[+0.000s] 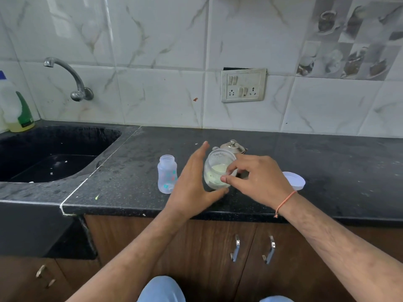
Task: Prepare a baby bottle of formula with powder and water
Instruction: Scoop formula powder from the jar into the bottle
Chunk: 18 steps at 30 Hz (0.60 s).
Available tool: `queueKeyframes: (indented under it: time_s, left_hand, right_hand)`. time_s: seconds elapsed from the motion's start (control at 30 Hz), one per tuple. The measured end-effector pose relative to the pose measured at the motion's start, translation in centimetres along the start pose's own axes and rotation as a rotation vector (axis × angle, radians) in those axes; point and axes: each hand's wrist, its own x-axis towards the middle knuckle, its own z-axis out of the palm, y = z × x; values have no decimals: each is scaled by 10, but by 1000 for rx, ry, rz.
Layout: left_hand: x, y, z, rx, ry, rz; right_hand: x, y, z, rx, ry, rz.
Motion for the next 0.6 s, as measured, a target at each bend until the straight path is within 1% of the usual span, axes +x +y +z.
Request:
queueKeyframes:
  time_s: [0.1,0.2,0.3,0.37,0.43,0.47,0.57,0.6]
  left_hand:
    - [15,3,14,-47,-34,-64]
    - [20,0,17,-92,-18,-72]
    - [17,-11,20,-119,-21,-13]
    - [15,-18,22,-87,-11,57]
    - [16,-22,25,-51,11,112]
    - [16,-22,25,-46,18,124]
    - [17,-23,25,-46,25,160]
    - [16,-23,25,-44,23,179]
  right_hand:
    - [-8,1,6,12,39,-43]
    - [-12,8,5,20,2,-60]
    - [-14,12,-3,-18,-77,-112]
    - [-12,9,-8,-51,-53,-154]
    - [-7,0,-13,-151,-46,-195]
    - [-3,-7,-16,-220,-92,-195]
    - [11,-23,-14,-450,-313,-112]
    - [16,-28,-12,-492,-366,-97]
